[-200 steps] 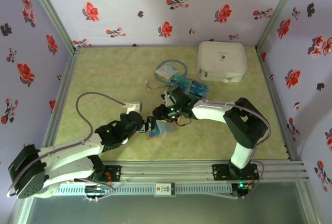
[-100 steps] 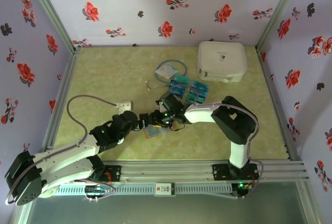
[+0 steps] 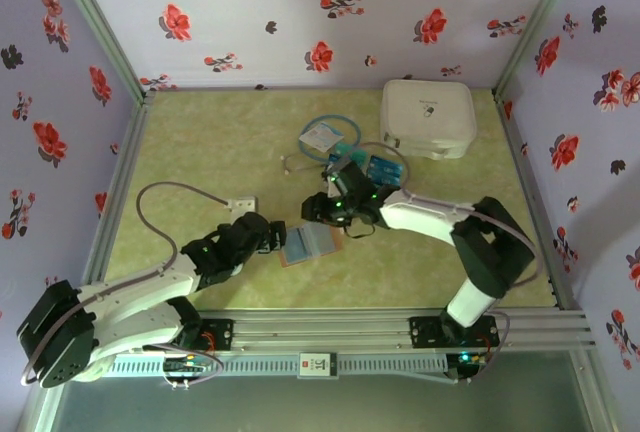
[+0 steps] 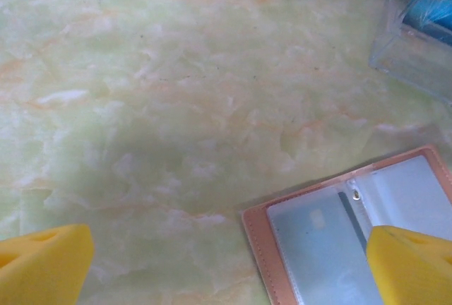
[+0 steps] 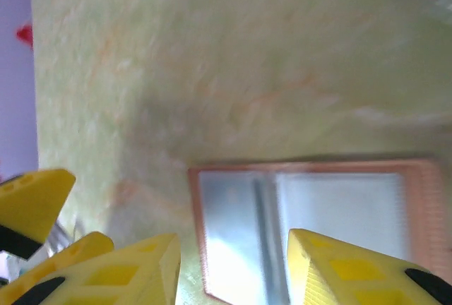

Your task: Put the credit cards into the card holder

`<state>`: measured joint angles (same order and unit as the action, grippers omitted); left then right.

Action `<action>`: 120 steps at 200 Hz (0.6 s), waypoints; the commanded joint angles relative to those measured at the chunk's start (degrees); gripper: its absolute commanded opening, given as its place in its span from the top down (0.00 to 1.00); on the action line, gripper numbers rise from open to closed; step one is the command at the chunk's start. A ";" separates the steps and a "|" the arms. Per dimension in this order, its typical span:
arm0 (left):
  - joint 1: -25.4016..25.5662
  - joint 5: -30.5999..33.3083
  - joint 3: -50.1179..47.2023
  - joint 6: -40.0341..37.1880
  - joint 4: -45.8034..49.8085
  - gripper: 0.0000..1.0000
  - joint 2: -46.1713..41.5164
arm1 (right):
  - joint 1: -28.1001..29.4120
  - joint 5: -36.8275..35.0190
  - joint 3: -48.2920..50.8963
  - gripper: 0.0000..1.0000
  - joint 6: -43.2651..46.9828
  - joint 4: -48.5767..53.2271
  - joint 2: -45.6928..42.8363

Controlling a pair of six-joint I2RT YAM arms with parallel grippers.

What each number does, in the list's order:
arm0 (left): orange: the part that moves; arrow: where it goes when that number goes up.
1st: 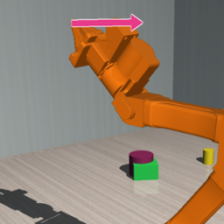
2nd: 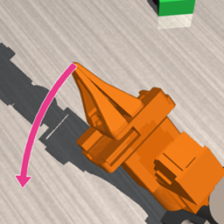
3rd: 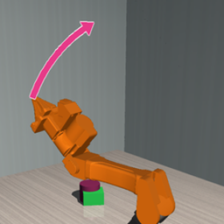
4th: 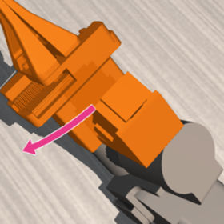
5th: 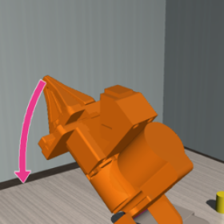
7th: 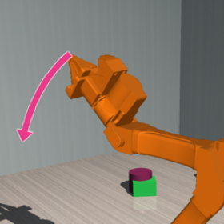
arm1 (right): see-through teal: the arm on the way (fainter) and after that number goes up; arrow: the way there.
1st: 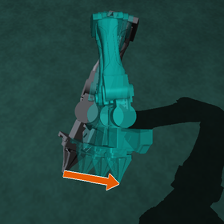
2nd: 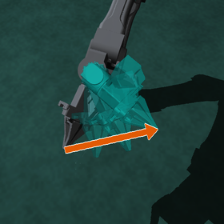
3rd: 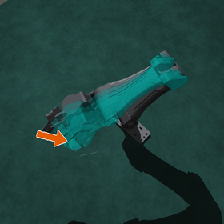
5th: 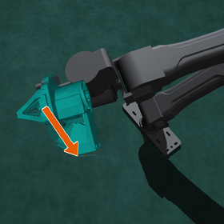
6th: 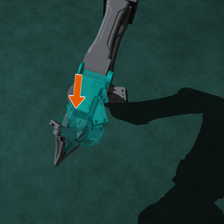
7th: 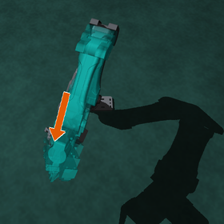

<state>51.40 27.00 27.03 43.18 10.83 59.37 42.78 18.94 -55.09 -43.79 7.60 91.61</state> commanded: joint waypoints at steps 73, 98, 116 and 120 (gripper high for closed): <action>-1.47 -5.35 5.24 -1.58 -2.39 0.00 9.60 | -2.35 -14.90 0.34 0.70 9.95 13.95 1.45; -1.55 -6.06 5.91 -1.91 -2.97 0.00 10.79 | -2.51 -14.90 1.47 0.93 9.88 13.76 1.21; -1.64 -6.58 6.27 -2.12 -3.35 0.00 11.52 | -2.79 -14.98 2.85 1.00 9.94 14.04 0.20; -1.65 -6.63 6.28 -2.11 -3.39 0.00 11.67 | -2.88 -15.10 3.15 1.00 9.80 14.10 -0.26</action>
<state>50.33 21.34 31.57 42.57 8.36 70.00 40.62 5.52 -53.95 -34.46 20.16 92.86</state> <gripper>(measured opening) 0.996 0.056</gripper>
